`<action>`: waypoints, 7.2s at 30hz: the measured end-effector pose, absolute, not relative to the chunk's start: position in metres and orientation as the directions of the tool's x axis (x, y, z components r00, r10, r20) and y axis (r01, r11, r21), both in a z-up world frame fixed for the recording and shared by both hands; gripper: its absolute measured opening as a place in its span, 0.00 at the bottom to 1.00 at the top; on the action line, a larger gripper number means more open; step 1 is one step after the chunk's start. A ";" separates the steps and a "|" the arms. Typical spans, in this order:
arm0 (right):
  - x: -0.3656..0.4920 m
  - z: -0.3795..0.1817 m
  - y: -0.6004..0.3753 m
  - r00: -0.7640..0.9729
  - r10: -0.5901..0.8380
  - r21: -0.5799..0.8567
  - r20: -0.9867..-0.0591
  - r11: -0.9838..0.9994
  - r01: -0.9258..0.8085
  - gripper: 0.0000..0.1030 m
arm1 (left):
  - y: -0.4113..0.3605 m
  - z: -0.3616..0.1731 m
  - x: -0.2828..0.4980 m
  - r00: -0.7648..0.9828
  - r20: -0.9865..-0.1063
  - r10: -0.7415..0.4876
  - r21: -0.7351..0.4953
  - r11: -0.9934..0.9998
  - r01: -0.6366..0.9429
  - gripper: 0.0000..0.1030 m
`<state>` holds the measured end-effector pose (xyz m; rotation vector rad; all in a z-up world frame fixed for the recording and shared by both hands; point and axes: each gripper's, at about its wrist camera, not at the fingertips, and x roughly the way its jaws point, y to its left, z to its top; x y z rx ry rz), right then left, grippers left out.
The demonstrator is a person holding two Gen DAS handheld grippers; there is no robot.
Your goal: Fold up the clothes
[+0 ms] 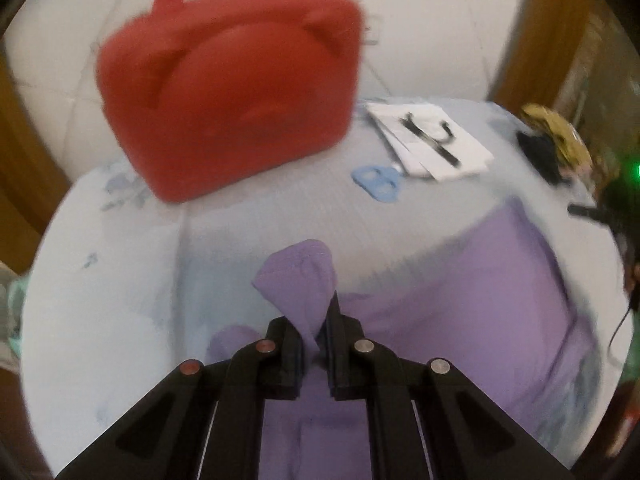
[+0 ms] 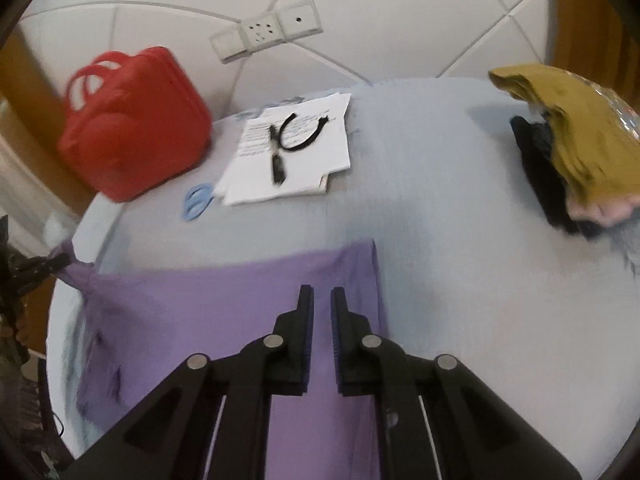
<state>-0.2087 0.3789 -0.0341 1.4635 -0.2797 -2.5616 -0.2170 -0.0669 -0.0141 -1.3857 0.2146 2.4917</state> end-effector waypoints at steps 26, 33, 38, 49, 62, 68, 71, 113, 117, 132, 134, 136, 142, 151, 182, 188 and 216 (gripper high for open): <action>-0.324 -0.119 0.336 -0.275 -0.082 0.080 -0.958 -0.997 0.020 0.48 | -0.081 -0.048 -0.181 -0.426 -0.891 0.157 -0.061 -0.971 -0.230 0.08; -0.313 -0.103 0.318 -0.373 -0.054 0.006 -0.926 -0.992 0.130 0.06 | -0.086 -0.045 -0.200 -0.438 -0.890 0.130 -0.051 -0.981 -0.188 0.08; -0.252 -0.049 0.342 -0.526 -0.163 0.085 -0.835 -0.982 0.169 0.06 | -0.079 -0.023 -0.176 -0.524 -0.846 0.101 0.007 -0.980 -0.200 0.09; -0.101 -0.070 0.381 -0.422 -0.187 0.124 -0.887 -0.977 0.173 0.07 | -0.085 -0.056 -0.074 -0.391 -0.899 0.197 -0.106 -0.964 -0.243 0.69; -0.124 -0.066 0.413 -0.377 -0.320 0.383 -0.869 -0.918 -0.104 0.07 | -0.150 -0.053 -0.143 -0.435 -0.892 0.125 -0.151 -0.988 0.025 0.78; -0.156 -0.084 0.395 -0.313 -0.272 0.325 -0.910 -0.937 -0.131 0.07 | -0.132 -0.084 -0.188 -0.352 -0.928 0.119 -0.135 -0.991 0.021 0.77; -0.174 -0.096 0.390 -0.288 -0.234 0.284 -0.929 -0.948 -0.146 0.07 | -0.128 -0.097 -0.197 -0.321 -0.941 0.105 -0.119 -0.993 0.026 0.68; -0.196 -0.097 0.043 -0.145 -0.458 0.380 -0.877 -0.846 0.375 0.28 | -0.132 -0.103 -0.121 -0.292 -0.932 0.217 -0.204 -0.976 -0.073 0.17; -0.199 -0.106 0.027 -0.127 -0.446 0.368 -0.886 -0.842 0.394 0.28 | -0.129 -0.100 -0.121 -0.296 -0.931 0.214 -0.192 -0.976 -0.102 0.09; -0.091 -0.069 0.062 -0.148 -0.503 0.338 -0.852 -0.743 0.578 0.05 | -0.125 -0.069 -0.048 -0.338 -0.927 0.162 -0.079 -0.966 -0.246 0.62; -0.090 -0.070 0.077 -0.148 -0.502 0.358 -0.852 -0.765 0.536 0.06 | -0.131 -0.065 -0.048 -0.338 -0.926 0.170 -0.100 -0.972 -0.215 0.62; -0.096 -0.066 0.095 -0.182 -0.510 0.375 -0.841 -0.790 0.485 0.06 | -0.137 -0.060 -0.057 -0.353 -0.918 0.181 -0.127 -0.977 -0.170 0.63; -0.116 -0.051 0.116 -0.242 -0.540 0.425 -0.806 -0.813 0.399 0.07 | -0.143 -0.055 -0.105 -0.387 -0.902 0.192 -0.178 -0.981 -0.071 0.65; -0.118 -0.075 0.175 -0.300 -0.399 0.343 -0.867 -0.912 0.223 0.48 | -0.140 -0.097 -0.181 -0.321 -0.935 0.148 -0.154 -0.988 -0.007 0.60; -0.184 -0.059 0.361 -0.443 -0.069 0.149 -0.894 -0.978 -0.148 0.74 | -0.135 -0.045 -0.158 -0.430 -0.897 0.106 -0.114 -0.993 -0.007 0.79; -0.143 -0.054 0.265 -0.363 -0.372 0.361 -0.854 -0.927 0.102 0.29 | -0.125 -0.074 -0.117 -0.350 -0.928 0.124 -0.124 -0.992 -0.023 0.58; -0.099 -0.049 0.162 -0.196 -0.444 0.372 -0.874 -0.872 0.317 0.19 | -0.120 -0.061 -0.060 -0.341 -0.929 0.146 -0.158 -0.987 0.009 0.63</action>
